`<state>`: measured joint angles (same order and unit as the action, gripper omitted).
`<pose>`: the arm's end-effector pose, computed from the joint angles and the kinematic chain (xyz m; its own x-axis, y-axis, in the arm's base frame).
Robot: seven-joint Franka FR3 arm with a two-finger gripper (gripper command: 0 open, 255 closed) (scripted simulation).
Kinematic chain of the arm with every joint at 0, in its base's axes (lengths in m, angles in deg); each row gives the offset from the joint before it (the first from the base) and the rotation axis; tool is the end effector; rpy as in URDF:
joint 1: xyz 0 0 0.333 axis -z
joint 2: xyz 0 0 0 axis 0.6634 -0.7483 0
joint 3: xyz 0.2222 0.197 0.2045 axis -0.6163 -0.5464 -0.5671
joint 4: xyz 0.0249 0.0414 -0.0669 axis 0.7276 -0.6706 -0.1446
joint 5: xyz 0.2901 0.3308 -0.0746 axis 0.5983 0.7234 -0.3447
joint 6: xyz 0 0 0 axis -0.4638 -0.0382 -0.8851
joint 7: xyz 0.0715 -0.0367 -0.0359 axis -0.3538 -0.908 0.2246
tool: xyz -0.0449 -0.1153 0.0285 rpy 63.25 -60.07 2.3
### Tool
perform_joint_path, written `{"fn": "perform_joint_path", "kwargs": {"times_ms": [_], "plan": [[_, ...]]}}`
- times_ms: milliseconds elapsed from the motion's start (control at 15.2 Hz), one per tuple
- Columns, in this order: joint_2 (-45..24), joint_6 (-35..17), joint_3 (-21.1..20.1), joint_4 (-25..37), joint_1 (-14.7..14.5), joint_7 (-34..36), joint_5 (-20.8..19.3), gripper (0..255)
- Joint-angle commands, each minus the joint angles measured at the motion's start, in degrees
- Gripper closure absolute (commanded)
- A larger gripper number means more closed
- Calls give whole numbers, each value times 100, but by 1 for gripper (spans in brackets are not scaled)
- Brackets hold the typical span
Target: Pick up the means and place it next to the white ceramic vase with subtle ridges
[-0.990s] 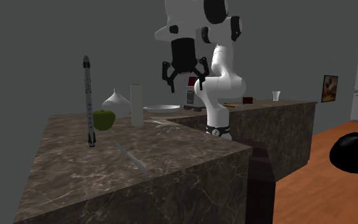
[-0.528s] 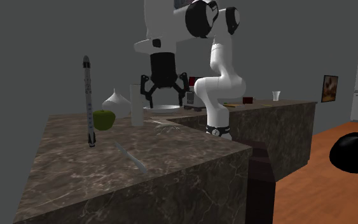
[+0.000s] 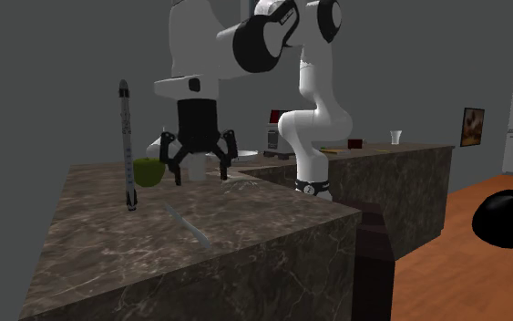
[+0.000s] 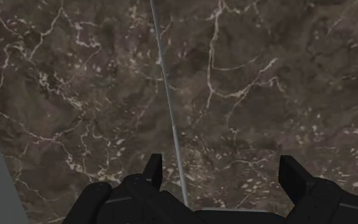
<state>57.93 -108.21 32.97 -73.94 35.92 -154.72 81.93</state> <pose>0.5318 -0.1632 0.3719 0.6625 0.7475 0.0484 0.7489 -0.6625 -0.0186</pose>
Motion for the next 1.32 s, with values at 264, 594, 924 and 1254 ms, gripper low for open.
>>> {"fn": "perform_joint_path", "kwargs": {"times_ms": [264,594,924,1254], "plan": [[-918,-357,-2,557,37,-1063,461,0],[-1206,-740,-47,431,58,-1193,652,0],[-1206,-740,-48,431,59,-1193,652,0],[-1205,-739,-48,431,59,-1193,651,255]]}}
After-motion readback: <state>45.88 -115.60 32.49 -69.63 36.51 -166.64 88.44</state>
